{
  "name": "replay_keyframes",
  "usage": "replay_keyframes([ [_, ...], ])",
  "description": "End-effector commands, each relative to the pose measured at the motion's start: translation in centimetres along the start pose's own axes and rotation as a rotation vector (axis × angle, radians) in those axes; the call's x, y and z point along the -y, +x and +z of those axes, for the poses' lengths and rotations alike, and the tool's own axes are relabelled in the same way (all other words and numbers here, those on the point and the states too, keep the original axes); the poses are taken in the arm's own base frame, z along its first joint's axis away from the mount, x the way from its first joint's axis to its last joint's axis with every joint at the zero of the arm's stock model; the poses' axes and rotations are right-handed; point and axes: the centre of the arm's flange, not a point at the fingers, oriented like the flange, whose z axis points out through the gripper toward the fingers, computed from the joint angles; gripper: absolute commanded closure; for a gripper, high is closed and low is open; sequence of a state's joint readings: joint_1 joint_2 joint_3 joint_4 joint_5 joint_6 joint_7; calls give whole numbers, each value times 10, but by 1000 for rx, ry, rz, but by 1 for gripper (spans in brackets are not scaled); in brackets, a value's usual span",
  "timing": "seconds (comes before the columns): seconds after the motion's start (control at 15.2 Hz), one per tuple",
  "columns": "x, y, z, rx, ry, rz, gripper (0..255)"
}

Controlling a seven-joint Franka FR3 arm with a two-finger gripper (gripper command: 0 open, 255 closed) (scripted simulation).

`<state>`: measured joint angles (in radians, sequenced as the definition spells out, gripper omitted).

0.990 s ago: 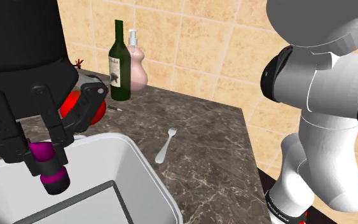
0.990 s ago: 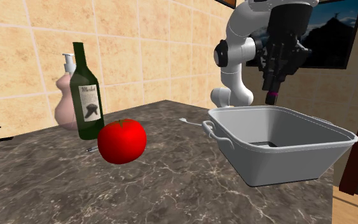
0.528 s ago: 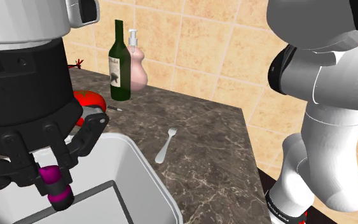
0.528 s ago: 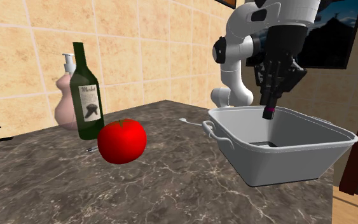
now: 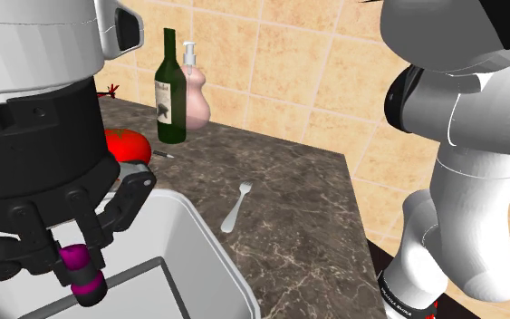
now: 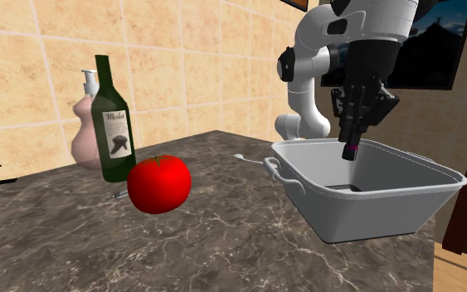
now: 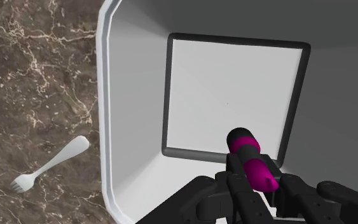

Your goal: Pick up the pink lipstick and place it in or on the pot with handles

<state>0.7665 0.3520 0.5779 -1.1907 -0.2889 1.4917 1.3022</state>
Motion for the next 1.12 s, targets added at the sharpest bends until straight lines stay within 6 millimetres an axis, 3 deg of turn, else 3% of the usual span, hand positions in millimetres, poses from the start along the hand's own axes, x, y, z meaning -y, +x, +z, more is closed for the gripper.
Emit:
replay_keyframes([
  [0.0,0,0,0,0,0,0,0],
  [0.33,0,0,0,0,0,0,0],
  [0.59,0,0,-50,0,0,0,0],
  [1.06,0,0,-50,0,0,0,0],
])
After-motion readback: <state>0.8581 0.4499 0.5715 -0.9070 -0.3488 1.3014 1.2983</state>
